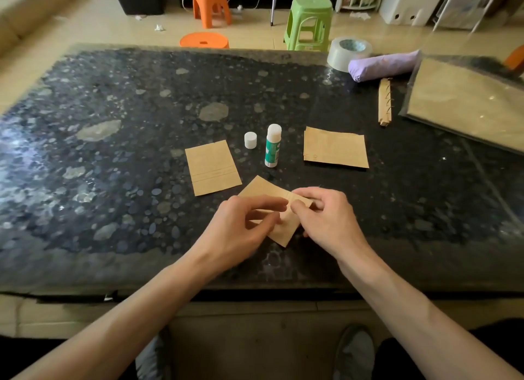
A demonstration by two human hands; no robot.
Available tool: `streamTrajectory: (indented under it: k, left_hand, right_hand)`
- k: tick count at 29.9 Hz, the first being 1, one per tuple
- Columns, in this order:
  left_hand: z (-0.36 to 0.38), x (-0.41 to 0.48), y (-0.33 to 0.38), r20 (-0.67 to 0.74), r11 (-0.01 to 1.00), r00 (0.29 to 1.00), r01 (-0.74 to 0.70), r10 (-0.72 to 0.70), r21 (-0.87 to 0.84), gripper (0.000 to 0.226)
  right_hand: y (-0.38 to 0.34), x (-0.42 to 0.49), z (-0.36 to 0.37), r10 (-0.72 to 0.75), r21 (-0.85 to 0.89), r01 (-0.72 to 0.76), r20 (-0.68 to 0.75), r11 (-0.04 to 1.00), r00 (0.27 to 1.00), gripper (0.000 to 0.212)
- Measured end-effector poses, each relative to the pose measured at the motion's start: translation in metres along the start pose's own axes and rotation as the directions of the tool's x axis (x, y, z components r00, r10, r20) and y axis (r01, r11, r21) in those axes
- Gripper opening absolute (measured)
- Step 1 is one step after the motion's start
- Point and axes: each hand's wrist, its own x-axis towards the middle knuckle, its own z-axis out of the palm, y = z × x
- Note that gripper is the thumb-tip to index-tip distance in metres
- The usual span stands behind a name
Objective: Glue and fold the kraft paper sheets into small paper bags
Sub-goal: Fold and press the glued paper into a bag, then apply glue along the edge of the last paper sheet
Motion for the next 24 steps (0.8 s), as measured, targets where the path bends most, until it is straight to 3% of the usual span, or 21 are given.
streamTrajectory:
  k: [4, 7, 10, 13, 24]
  left_hand:
    - [-0.008, 0.004, -0.005, -0.033, 1.0, 0.999, -0.006, 0.006, 0.015, 0.032]
    - [-0.022, 0.009, -0.019, -0.076, 0.958, 0.996, -0.02, 0.044, 0.285, 0.033]
    - [-0.028, 0.008, -0.029, 0.018, 0.881, 0.999, -0.045, 0.042, 0.471, 0.054]
    - [-0.026, 0.007, -0.031, 0.018, 0.851, 1.0, -0.026, 0.02, 0.524, 0.067]
    - [-0.023, 0.008, -0.037, -0.015, 0.771, 0.999, -0.014, 0.03, 0.636, 0.069]
  right_hand:
    - [0.001, 0.006, -0.01, -0.106, -0.196, 0.106, 0.01, 0.975, 0.994, 0.031]
    - [0.005, 0.011, -0.018, -0.173, -0.324, 0.18, 0.051, 0.929, 0.984, 0.031]
    - [0.008, 0.015, -0.026, -0.215, -0.368, 0.233, 0.089, 0.9, 0.973, 0.033]
    - [0.009, 0.019, -0.035, -0.264, -0.42, 0.289, 0.119, 0.86, 0.957, 0.038]
    - [0.013, 0.023, -0.034, -0.325, -0.503, 0.344, 0.129, 0.793, 0.937, 0.049]
